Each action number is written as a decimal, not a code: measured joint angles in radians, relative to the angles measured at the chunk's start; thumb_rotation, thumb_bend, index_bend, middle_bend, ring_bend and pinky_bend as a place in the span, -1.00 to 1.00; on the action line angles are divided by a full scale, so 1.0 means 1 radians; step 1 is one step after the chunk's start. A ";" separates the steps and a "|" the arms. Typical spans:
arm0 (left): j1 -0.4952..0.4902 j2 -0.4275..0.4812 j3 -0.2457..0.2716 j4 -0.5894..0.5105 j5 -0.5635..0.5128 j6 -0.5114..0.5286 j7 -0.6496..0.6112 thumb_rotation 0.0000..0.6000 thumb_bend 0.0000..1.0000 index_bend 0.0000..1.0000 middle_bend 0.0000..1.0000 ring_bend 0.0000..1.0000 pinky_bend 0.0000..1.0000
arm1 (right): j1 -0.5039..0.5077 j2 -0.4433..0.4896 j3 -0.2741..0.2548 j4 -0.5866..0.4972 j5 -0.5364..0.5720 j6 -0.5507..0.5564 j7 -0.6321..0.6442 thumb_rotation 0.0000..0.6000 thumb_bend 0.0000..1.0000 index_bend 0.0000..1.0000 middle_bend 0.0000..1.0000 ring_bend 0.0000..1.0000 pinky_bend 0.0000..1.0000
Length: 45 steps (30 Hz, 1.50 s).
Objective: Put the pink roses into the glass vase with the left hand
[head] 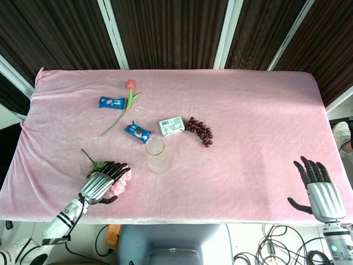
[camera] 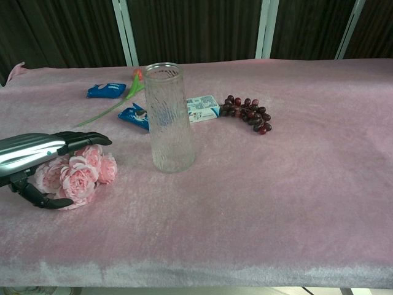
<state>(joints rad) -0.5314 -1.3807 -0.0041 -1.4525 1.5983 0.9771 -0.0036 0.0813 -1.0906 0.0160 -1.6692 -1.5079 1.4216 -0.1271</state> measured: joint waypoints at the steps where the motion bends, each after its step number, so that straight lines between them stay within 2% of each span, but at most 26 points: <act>1: -0.002 -0.001 0.000 0.002 -0.002 -0.001 0.000 1.00 -0.48 -1.00 -1.00 -1.00 -1.00 | 0.000 0.000 0.000 0.000 0.001 -0.001 -0.001 1.00 -0.40 -1.00 -1.00 -1.00 -1.00; 12: -0.024 -0.045 0.001 0.090 -0.032 -0.016 -0.010 1.00 -0.48 -1.00 -1.00 -1.00 -0.98 | 0.008 0.003 -0.005 -0.005 -0.007 -0.018 0.004 1.00 -0.40 -1.00 -1.00 -1.00 -1.00; 13: -0.026 -0.050 0.001 0.100 -0.033 -0.016 -0.014 1.00 -0.48 -1.00 -0.97 -0.99 -0.97 | 0.009 0.004 -0.005 -0.005 -0.006 -0.019 0.004 1.00 -0.41 -1.00 -1.00 -1.00 -1.00; 15: -0.031 -0.063 0.002 0.122 -0.035 -0.018 -0.030 1.00 -0.47 -1.00 -0.77 -0.89 -0.96 | 0.009 0.005 -0.006 -0.006 -0.007 -0.019 0.005 1.00 -0.40 -1.00 -1.00 -1.00 -1.00; 17: -0.038 -0.075 0.004 0.147 -0.038 -0.028 -0.047 1.00 -0.47 -0.96 -0.66 -0.80 -0.95 | 0.007 0.006 -0.006 -0.007 -0.008 -0.015 0.006 1.00 -0.40 -1.00 -1.00 -1.00 -1.00; 20: -0.050 -0.095 0.008 0.183 -0.047 -0.054 -0.076 1.00 -0.46 -0.61 -0.48 -0.67 -0.90 | 0.003 0.009 -0.006 -0.006 -0.008 -0.010 0.011 1.00 -0.40 -1.00 -1.00 -1.00 -1.00; 22: -0.054 -0.107 0.010 0.203 -0.047 -0.057 -0.098 1.00 -0.41 -0.22 -0.18 -0.47 -0.85 | 0.001 0.011 -0.005 -0.005 -0.006 -0.006 0.017 1.00 -0.40 -1.00 -1.00 -1.00 -1.00; 25: -0.057 -0.128 0.012 0.230 -0.035 -0.034 -0.132 1.00 -0.33 0.22 0.28 -0.15 -0.77 | -0.001 0.014 -0.006 -0.004 -0.007 -0.004 0.022 1.00 -0.40 -1.00 -1.00 -1.00 -1.00; 28: -0.055 -0.150 0.009 0.259 -0.018 0.016 -0.171 1.00 -0.25 0.45 0.53 0.05 -0.64 | -0.004 0.018 -0.007 -0.004 -0.007 -0.001 0.028 1.00 -0.40 -1.00 -1.00 -1.00 -1.00; 31: -0.050 -0.166 0.003 0.284 0.001 0.084 -0.217 1.00 -0.20 0.58 0.66 0.17 -0.55 | -0.008 0.022 -0.007 -0.003 -0.007 0.004 0.036 1.00 -0.40 -1.00 -1.00 -1.00 -1.00; 34: -0.042 -0.171 -0.009 0.294 0.018 0.163 -0.259 1.00 -0.17 0.62 0.71 0.22 -0.50 | -0.009 0.025 -0.009 -0.003 -0.007 0.004 0.040 1.00 -0.40 -1.00 -1.00 -1.00 -1.00; 39: -0.023 -0.140 -0.049 0.236 0.026 0.298 -0.324 1.00 -0.16 0.66 0.77 0.26 -0.37 | -0.012 0.028 -0.013 -0.005 -0.012 0.004 0.041 1.00 -0.40 -1.00 -1.00 -1.00 -1.00; 41: -0.015 -0.108 -0.069 0.168 0.015 0.321 -0.356 1.00 -0.16 0.66 0.79 0.28 -0.23 | -0.012 0.029 -0.015 -0.006 -0.015 0.004 0.043 1.00 -0.41 -1.00 -1.00 -1.00 -1.00; 43: -0.008 -0.076 -0.093 0.089 -0.005 0.333 -0.388 1.00 -0.14 0.66 0.85 0.35 0.04 | -0.011 0.030 -0.016 -0.005 -0.017 0.001 0.045 1.00 -0.40 -1.00 -1.00 -1.00 -1.00; 45: -0.002 -0.033 -0.126 -0.024 -0.038 0.343 -0.428 1.00 -0.09 0.65 0.90 0.38 0.20 | -0.010 0.031 -0.017 -0.005 -0.017 -0.005 0.046 1.00 -0.40 -1.00 -1.00 -1.00 -1.00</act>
<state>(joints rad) -0.5329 -1.4135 -0.1302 -1.4766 1.5599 1.3199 -0.4319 0.0716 -1.0601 -0.0012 -1.6745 -1.5247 1.4162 -0.0810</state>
